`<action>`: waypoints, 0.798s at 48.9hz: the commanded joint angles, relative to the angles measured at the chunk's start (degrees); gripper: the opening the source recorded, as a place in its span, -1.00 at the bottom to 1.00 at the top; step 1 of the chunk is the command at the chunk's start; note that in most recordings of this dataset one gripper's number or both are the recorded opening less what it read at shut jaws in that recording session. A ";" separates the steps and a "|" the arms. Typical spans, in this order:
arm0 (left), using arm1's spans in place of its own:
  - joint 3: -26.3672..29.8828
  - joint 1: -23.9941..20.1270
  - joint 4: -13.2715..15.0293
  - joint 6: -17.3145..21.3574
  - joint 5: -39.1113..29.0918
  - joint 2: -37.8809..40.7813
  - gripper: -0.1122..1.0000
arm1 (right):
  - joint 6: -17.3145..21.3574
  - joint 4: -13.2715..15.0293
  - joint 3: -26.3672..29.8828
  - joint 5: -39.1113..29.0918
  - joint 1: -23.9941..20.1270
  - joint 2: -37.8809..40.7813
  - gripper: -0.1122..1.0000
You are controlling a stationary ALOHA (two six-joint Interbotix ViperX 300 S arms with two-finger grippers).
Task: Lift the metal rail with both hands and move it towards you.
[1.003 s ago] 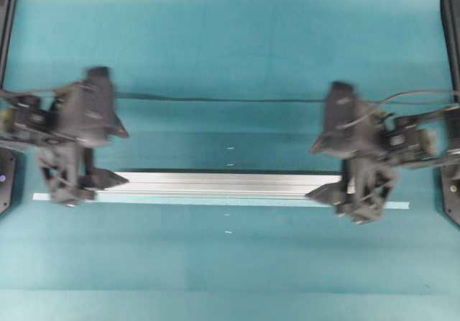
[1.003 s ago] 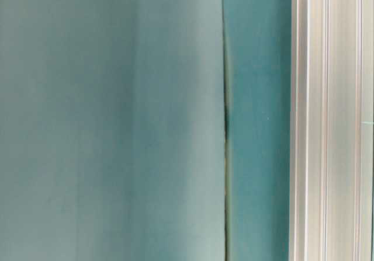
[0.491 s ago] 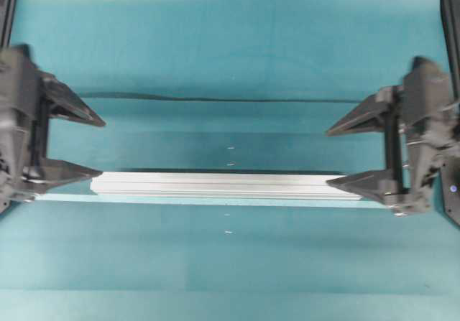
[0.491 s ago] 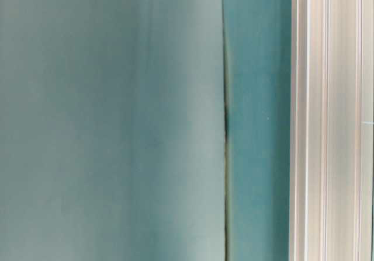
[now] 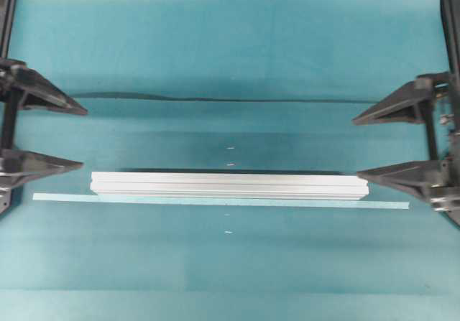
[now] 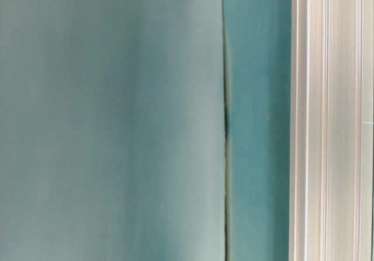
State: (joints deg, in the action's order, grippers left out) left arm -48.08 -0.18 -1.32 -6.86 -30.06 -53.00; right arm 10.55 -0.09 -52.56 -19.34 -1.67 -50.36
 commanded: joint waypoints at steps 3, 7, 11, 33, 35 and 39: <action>0.62 0.00 0.00 0.00 0.62 -2.11 0.95 | 0.00 0.09 0.09 1.14 0.26 -2.29 0.98; 0.62 0.00 0.00 -0.09 0.70 -3.69 0.95 | 0.00 0.00 -0.26 2.02 0.18 -4.31 0.98; 0.62 0.00 0.00 -0.18 1.23 -5.36 0.95 | 0.00 0.09 -0.62 2.64 0.26 -5.98 0.98; -0.79 0.00 0.09 -0.70 3.34 -10.90 0.94 | 0.44 -0.18 -3.96 5.45 0.44 -12.48 0.98; -0.88 0.00 0.09 -0.70 4.04 -10.99 0.94 | 0.44 -0.18 -4.04 5.45 0.44 -12.48 0.98; -1.14 0.00 0.00 -0.70 5.27 -11.07 0.94 | 0.44 -0.26 -4.13 5.45 0.53 -12.48 0.98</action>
State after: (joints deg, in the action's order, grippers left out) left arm -49.75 -0.18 -1.32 -7.56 -26.28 -64.34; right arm 10.90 -0.18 -57.04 -14.68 -1.32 -62.93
